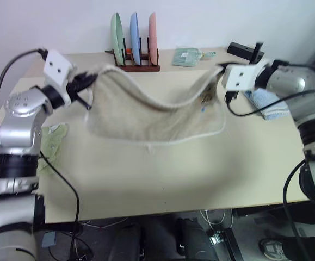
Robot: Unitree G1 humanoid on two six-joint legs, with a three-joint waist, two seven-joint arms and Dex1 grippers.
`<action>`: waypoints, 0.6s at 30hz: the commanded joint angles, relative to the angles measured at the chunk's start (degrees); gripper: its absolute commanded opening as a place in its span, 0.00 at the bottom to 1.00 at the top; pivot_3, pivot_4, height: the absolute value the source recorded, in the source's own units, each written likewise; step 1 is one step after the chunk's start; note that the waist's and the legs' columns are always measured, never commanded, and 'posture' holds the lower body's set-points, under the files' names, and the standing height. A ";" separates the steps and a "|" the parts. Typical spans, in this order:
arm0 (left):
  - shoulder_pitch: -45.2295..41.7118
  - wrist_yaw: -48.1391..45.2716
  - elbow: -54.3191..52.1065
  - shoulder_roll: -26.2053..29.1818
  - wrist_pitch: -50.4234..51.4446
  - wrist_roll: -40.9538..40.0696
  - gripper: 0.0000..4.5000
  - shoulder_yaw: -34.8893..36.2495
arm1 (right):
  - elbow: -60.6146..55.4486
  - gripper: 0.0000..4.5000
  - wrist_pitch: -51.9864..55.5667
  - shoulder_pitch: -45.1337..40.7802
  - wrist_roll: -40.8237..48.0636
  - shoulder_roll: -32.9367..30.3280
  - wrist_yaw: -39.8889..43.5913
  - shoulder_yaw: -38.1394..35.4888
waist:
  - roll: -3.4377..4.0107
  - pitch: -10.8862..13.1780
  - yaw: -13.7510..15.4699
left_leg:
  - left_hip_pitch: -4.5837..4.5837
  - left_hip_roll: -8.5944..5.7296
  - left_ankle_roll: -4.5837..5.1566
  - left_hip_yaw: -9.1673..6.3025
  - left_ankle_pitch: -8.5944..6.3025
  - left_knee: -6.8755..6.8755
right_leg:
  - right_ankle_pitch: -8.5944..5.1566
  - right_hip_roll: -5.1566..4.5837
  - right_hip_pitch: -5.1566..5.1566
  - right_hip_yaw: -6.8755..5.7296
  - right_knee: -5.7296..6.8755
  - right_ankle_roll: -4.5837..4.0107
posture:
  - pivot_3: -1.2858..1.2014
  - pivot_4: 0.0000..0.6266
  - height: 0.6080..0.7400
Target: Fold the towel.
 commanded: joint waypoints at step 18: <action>41.76 -14.73 -31.90 13.32 14.20 -17.04 0.00 12.75 | -30.69 0.02 9.59 29.24 22.94 -11.06 29.09 -6.77 | 0.08 0.05 -0.83 | -0.70 0.26 0.27 0.52 -0.16 0.47 | 0.01 -0.19 -0.81 -0.23 0.27 0.10 | 0.52 0.24 1.00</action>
